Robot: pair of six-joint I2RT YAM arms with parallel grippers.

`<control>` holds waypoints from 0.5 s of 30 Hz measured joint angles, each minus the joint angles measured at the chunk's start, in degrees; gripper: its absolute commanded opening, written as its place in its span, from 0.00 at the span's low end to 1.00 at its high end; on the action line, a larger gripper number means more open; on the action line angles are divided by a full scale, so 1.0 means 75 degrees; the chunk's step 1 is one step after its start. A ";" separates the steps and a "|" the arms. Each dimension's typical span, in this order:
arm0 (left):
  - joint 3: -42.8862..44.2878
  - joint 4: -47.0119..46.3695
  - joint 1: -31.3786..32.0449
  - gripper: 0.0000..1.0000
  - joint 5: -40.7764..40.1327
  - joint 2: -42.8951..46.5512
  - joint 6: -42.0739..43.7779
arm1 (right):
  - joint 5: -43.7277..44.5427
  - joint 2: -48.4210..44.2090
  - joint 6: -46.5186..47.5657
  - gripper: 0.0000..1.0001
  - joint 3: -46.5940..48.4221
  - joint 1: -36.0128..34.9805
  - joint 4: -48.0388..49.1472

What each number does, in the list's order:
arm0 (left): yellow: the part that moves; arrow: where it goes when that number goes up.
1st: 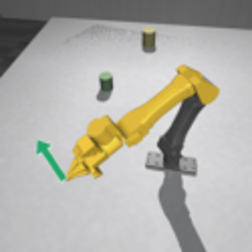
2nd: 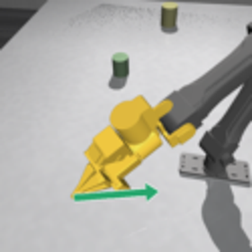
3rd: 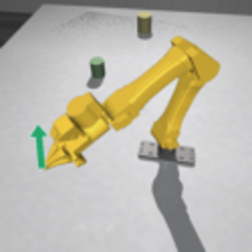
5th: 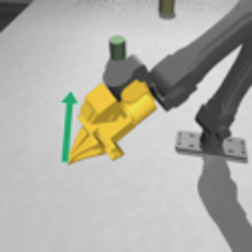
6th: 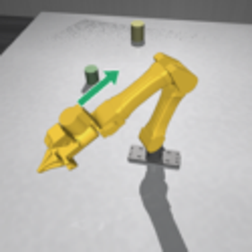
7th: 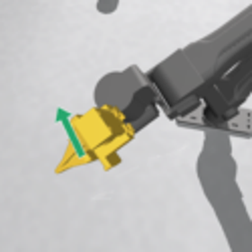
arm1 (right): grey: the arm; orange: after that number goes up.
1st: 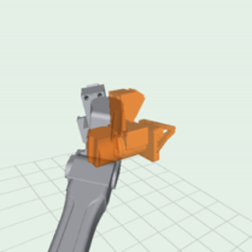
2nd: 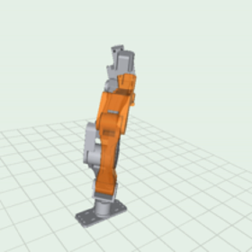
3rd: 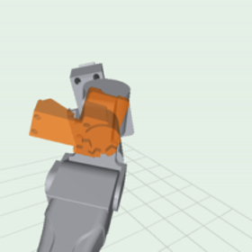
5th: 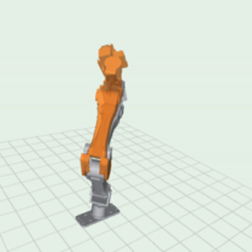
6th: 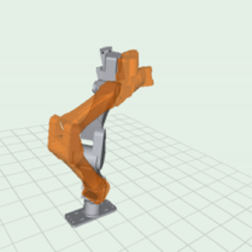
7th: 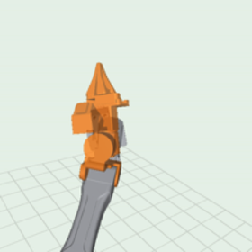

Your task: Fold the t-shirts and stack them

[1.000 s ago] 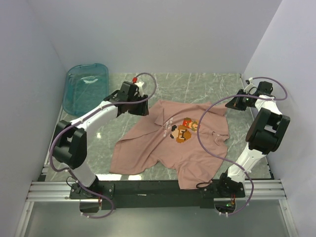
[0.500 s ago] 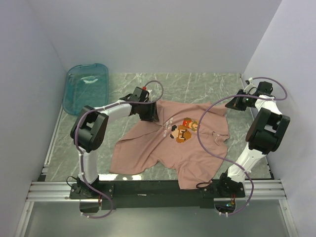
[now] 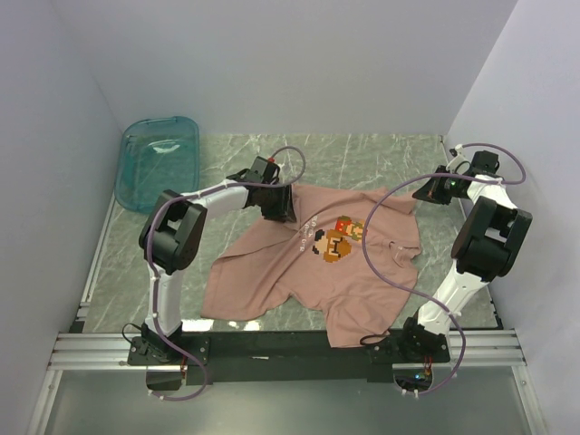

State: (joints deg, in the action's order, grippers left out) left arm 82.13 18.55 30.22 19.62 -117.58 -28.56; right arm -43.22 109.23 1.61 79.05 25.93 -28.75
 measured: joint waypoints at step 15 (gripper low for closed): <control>0.0038 0.0318 0.0070 0.36 0.0003 -0.0055 0.0117 | 0.0000 0.0000 0.0000 0.00 0.0000 0.0000 0.0000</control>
State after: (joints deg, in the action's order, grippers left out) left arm 82.41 20.93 30.74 19.64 -117.99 -27.68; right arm -43.22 109.23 1.61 79.05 25.93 -28.75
